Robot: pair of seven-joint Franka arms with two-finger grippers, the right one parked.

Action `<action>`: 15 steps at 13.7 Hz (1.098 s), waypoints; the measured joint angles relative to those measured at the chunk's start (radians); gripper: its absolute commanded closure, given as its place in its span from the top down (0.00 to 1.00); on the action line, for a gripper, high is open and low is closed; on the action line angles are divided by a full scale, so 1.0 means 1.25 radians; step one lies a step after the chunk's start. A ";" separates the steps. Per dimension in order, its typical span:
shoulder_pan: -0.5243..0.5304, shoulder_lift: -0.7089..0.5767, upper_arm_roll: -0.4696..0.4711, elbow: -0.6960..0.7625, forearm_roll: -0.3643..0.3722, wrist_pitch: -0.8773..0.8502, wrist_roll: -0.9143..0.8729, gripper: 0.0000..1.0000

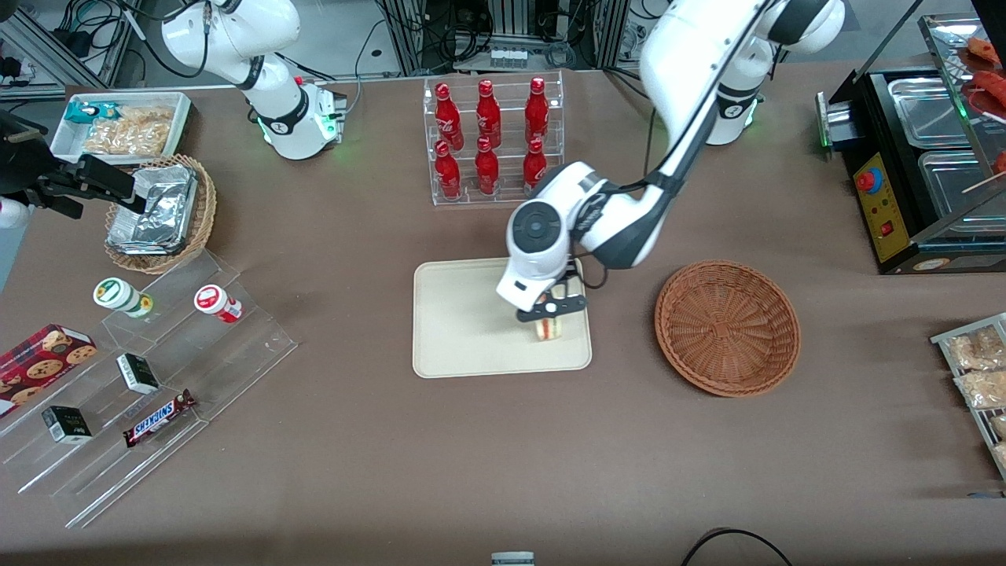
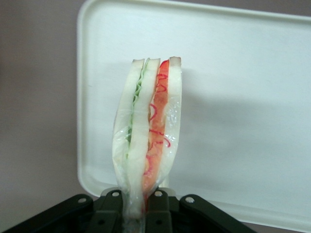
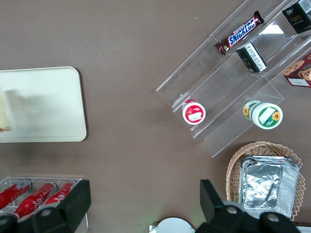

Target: Place sandwich from basket to tray

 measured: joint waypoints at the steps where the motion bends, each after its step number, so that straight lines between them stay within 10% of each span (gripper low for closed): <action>1: -0.013 0.013 0.000 0.015 0.000 0.013 -0.011 0.06; 8: -0.068 0.068 0.000 0.028 0.000 0.119 -0.058 0.15; 9: -0.068 0.072 0.001 0.029 0.000 0.121 -0.058 0.46; 10: -0.068 0.073 0.003 0.029 0.000 0.121 -0.059 0.99; 15: -0.061 0.072 0.009 0.055 0.000 0.121 -0.094 1.00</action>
